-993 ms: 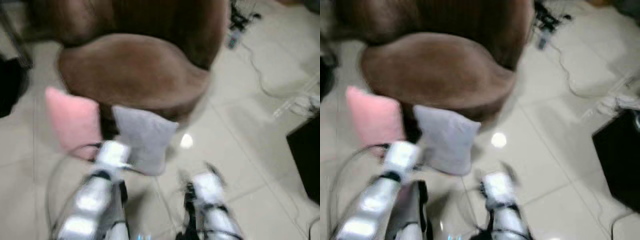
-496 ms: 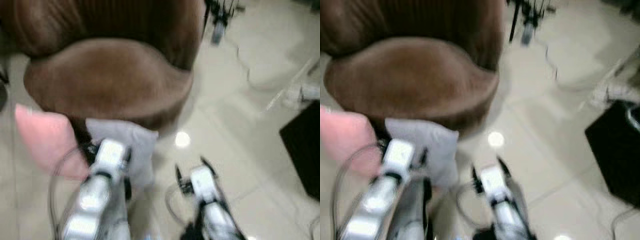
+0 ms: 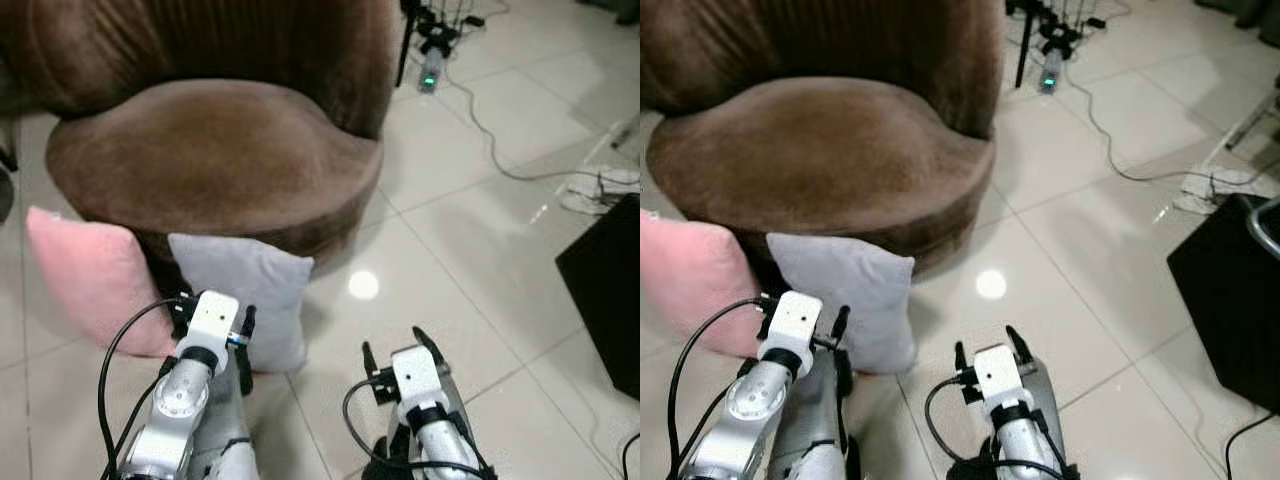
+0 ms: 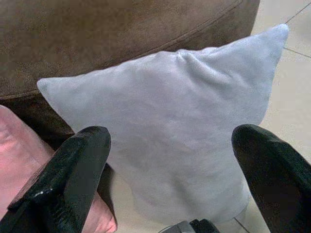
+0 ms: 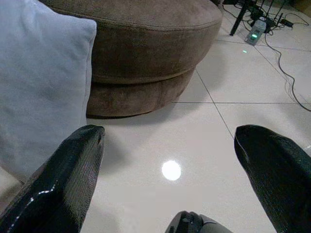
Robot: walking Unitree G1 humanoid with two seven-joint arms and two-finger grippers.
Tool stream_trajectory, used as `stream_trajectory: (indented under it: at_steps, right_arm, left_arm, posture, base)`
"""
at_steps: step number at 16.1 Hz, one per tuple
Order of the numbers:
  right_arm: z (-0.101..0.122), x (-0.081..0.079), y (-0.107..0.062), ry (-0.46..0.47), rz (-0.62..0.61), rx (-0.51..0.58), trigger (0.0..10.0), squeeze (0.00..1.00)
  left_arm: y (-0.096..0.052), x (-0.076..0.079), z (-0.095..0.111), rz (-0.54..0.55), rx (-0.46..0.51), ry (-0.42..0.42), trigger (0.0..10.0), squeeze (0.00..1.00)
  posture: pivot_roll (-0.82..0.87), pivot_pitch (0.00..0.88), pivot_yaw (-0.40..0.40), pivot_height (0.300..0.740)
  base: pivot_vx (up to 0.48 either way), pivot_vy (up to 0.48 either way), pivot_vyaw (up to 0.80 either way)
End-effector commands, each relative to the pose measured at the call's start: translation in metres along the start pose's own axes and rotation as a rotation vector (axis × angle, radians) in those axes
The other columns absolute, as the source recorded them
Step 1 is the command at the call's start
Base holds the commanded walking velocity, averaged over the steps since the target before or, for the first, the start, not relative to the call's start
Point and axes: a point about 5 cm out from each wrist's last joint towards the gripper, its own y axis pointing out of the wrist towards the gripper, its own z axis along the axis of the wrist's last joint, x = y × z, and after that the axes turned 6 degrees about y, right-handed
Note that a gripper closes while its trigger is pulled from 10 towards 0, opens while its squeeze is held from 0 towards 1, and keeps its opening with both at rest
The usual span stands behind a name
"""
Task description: Move the pillow to the sofa from floor
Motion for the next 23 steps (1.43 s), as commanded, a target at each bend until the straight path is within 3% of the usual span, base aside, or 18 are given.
stream_trajectory:
  at_steps: [1,11,13,18,23]
  right_arm:
    - [-0.003,0.001,-0.002,0.004,-0.003,-0.013,10.0,0.0]
    - [-0.003,-0.001,-0.004,0.008,-0.002,-0.016,10.0,0.0]
    - [-0.003,-0.002,-0.004,0.011,-0.006,-0.015,10.0,0.0]
    - [-0.001,-0.004,-0.003,0.018,-0.015,-0.015,10.0,0.0]
    - [0.0,-0.009,-0.003,0.03,-0.028,-0.012,10.0,0.0]
  left_arm:
    - [-0.001,0.003,-0.001,-0.01,0.014,-0.015,10.0,0.0]
    - [0.003,0.005,-0.001,-0.047,0.063,0.015,10.0,0.0]
    - [0.007,0.001,0.001,-0.036,0.054,0.024,10.0,0.0]
    - [0.025,-0.029,0.013,-0.007,0.05,0.049,10.0,0.0]
    - [0.048,-0.08,0.04,-0.152,0.004,0.187,10.0,0.0]
  posture:
    - [0.11,0.155,-0.043,0.515]
    - [0.1,0.17,-0.035,0.515]
    - [0.1,0.172,-0.033,0.515]
    - [0.1,0.179,-0.021,0.515]
    - [0.09,0.18,0.006,0.515]
  base:
    - [0.0,0.454,0.0]
    - [0.466,0.029,0.0]
    - [0.0,0.0,0.0]
    - [0.0,0.0,0.0]
    - [0.0,0.0,0.0]
